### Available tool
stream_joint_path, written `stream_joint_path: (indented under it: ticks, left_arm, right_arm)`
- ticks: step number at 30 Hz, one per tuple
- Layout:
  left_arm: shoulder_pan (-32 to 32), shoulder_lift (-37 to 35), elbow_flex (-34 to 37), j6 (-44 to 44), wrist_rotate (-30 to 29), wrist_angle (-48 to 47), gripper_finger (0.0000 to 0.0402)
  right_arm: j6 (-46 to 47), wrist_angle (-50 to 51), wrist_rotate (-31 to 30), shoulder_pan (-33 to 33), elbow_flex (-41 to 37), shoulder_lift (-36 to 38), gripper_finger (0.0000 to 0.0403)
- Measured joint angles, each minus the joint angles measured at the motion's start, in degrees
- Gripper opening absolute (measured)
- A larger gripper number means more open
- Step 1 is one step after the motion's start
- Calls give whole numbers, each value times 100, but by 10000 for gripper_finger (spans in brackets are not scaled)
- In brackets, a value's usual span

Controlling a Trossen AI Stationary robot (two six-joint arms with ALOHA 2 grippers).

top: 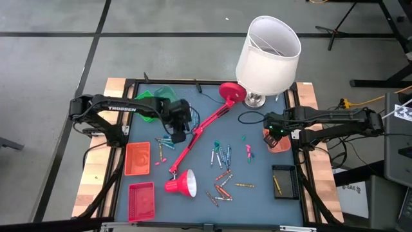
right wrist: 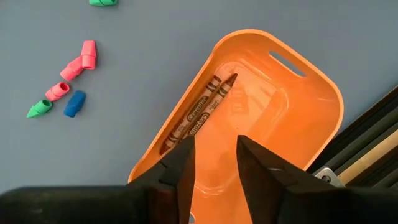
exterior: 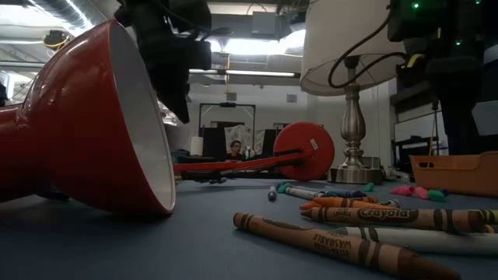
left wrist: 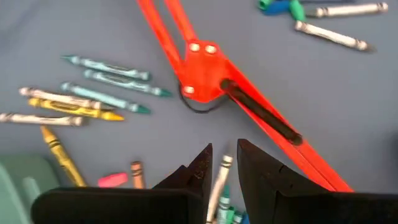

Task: Sort crayons
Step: Put the gray crayon into the blue bin

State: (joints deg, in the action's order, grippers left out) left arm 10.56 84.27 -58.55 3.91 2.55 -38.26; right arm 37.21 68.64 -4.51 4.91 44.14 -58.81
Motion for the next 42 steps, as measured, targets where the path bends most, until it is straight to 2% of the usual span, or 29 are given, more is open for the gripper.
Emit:
stream_joint_path:
  ticks: [5, 13, 27, 42]
  left_arm:
    - [-200, 0, 431, 42, -2, 46, 59]
    - [-253, 0, 1166, 43, -8, 985, 59]
    - [-251, 0, 1965, -151, -11, 2223, 59]
    - [-251, 4, 2526, -174, -17, 2911, 59]
  right_arm:
    - [-2, 0, 0, 0, 0, 0, 115]
    - [-2, -2, 0, 0, 0, 0, 115]
    - [-2, -20, 1, 0, 0, 0, 115]
    - [-4, -190, 0, 0, 2, 0, 115]
